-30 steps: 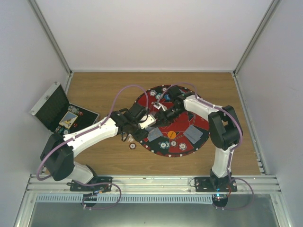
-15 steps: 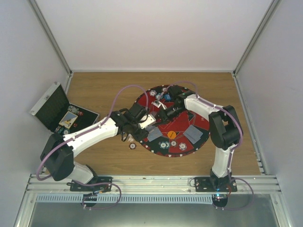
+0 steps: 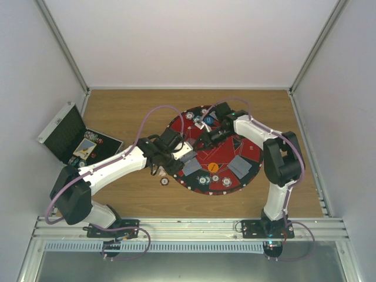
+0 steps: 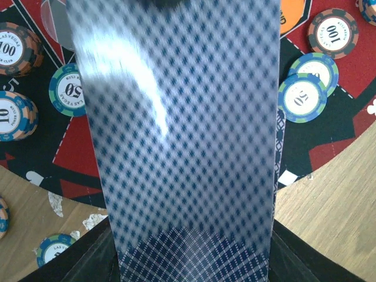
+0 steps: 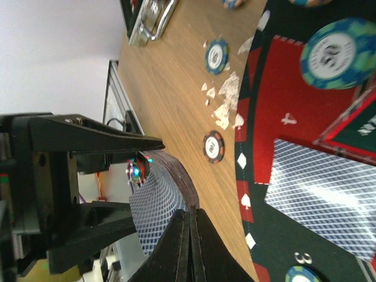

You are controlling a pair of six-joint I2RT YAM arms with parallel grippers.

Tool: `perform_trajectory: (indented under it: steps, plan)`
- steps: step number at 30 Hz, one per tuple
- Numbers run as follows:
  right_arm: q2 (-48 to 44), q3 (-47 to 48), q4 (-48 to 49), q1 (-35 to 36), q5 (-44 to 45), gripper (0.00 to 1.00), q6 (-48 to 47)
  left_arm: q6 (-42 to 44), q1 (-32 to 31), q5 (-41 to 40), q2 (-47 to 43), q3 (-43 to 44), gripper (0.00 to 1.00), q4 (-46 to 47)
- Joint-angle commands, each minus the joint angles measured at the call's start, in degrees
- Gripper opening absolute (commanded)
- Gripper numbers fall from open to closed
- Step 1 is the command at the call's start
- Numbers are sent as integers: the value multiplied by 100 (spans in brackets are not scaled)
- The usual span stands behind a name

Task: Distribute texas hold em gaming equipment

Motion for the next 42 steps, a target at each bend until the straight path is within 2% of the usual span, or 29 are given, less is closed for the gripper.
perform_trajectory:
  steps: [1,5,8,11,19,28,42]
  plan:
    - [-391,-37,341,-463,89,0,235,-10,-20,-72,-97,-29,55,200]
    - [-629,-352,607,-1006,218,1,371,-20,-7,-111,-126,-37,55,177]
    - [-690,-557,533,-1179,635,1,232,-51,6,-171,-186,-46,55,185]
    - [-734,-875,601,-1113,755,0,160,-74,60,-181,-254,-46,55,201]
    - [-848,-2060,1866,-592,890,1,891,-26,125,-128,-269,6,55,164]
    - [-515,-2206,2332,-136,849,0,1105,9,125,-99,-293,1,55,128]
    - [-131,-2226,2544,-66,902,1,1209,5,125,-85,-284,-6,55,140]
